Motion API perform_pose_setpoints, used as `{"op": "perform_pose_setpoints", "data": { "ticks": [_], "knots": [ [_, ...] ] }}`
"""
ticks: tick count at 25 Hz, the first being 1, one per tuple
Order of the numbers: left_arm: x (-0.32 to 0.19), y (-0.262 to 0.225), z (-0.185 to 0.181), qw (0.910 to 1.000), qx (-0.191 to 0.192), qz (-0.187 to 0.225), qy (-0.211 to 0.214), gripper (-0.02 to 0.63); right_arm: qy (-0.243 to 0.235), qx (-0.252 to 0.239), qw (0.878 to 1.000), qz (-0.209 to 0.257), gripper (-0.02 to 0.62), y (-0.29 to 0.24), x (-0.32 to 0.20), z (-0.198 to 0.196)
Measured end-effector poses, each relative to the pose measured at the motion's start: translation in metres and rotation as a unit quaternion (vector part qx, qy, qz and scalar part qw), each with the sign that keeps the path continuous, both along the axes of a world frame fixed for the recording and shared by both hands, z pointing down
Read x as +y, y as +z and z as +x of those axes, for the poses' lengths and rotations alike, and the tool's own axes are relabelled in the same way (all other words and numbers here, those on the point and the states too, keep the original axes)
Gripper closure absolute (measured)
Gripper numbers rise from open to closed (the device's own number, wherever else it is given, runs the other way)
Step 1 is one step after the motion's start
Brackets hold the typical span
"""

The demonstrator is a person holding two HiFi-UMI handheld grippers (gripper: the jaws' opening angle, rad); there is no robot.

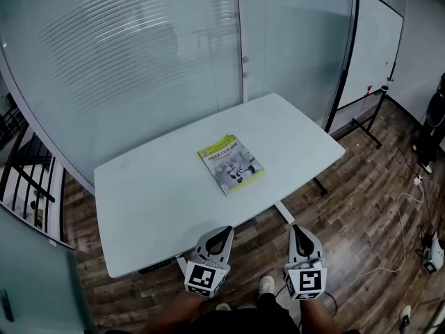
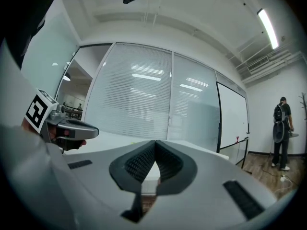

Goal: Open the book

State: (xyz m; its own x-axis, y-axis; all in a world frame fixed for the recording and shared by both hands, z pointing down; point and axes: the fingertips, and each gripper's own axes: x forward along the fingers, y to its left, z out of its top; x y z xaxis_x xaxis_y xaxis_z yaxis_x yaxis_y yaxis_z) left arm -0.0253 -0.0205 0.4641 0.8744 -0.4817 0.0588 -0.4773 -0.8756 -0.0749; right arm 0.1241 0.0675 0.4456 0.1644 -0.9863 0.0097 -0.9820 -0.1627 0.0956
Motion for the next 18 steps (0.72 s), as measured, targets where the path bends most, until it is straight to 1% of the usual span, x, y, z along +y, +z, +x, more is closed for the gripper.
{"op": "perform_pose_setpoints", "data": {
  "ticks": [3,4,8,11,15,18],
  "knots": [
    [-0.020,0.011,0.012,0.9995,-0.012,-0.009,-0.027,0.595,-0.015,-0.002,1.000,-0.025,0.589,0.004,-0.023,0.022],
    [-0.026,0.016,0.015,0.9991,-0.016,-0.013,-0.037,0.595,-0.020,-0.003,0.999,-0.027,0.589,0.005,-0.031,0.029],
    [-0.045,0.027,0.031,0.9972,-0.029,-0.021,-0.065,0.595,-0.053,-0.006,0.998,-0.024,0.589,0.012,-0.061,0.054],
    [-0.059,0.026,0.038,0.9950,-0.028,-0.031,-0.091,0.595,-0.083,-0.002,0.996,-0.008,0.589,0.017,-0.082,0.064],
    [-0.074,0.026,0.036,0.9890,-0.021,-0.044,-0.140,0.595,-0.102,-0.011,0.995,0.006,0.589,0.010,-0.106,0.085],
    [-0.082,0.028,0.034,0.9838,-0.031,-0.041,-0.172,0.595,-0.137,-0.015,0.990,0.001,0.590,-0.001,-0.126,0.087]
  ]
}}
